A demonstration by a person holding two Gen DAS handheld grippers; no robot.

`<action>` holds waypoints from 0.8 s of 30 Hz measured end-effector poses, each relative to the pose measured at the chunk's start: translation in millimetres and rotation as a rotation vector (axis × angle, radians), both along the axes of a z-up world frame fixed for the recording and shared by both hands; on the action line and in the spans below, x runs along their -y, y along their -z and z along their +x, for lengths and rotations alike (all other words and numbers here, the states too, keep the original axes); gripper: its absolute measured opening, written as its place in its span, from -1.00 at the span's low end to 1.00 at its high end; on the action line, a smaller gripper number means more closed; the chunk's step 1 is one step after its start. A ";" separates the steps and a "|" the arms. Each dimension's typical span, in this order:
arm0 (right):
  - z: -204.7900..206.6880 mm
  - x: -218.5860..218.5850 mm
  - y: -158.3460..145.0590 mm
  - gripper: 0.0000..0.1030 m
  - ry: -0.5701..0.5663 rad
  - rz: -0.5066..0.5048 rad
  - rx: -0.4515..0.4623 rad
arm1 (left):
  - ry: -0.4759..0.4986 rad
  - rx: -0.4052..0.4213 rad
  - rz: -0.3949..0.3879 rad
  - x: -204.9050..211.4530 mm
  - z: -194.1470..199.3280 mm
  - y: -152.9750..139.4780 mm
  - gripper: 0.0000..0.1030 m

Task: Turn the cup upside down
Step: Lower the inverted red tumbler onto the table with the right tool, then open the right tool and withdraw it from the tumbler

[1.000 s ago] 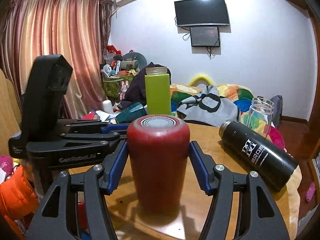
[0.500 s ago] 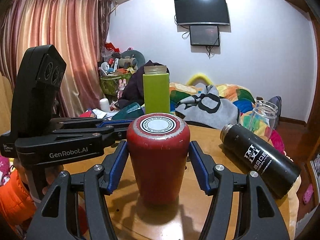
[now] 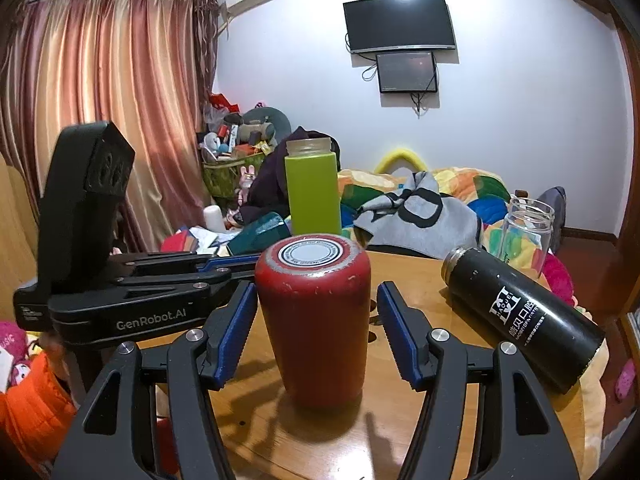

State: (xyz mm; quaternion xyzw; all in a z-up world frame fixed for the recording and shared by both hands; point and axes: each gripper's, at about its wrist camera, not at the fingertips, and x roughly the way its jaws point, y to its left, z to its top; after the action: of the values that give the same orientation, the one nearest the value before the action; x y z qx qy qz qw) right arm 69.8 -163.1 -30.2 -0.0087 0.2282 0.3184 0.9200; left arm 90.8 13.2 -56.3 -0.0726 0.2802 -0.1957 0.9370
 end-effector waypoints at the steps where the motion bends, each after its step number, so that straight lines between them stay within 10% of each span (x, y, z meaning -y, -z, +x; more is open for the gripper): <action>1: -0.4 0.1 -0.7 0.14 -0.001 0.001 0.003 | 0.000 0.001 -0.002 -0.5 -0.4 -0.6 -0.73; 13: -14.6 20.4 -26.8 0.20 0.062 0.021 0.041 | -0.091 0.165 0.043 -7.0 -42.9 -38.1 -0.38; 24: -36.4 51.7 -60.4 0.64 0.198 0.067 0.091 | -0.271 0.300 0.097 4.6 -87.0 -60.0 0.98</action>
State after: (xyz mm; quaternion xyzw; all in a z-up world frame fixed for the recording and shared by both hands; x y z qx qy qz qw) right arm 33.3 -214.8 30.2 0.0303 0.1752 0.2329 0.9561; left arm 3.8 8.6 3.7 -0.0345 0.1345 -0.0629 0.9883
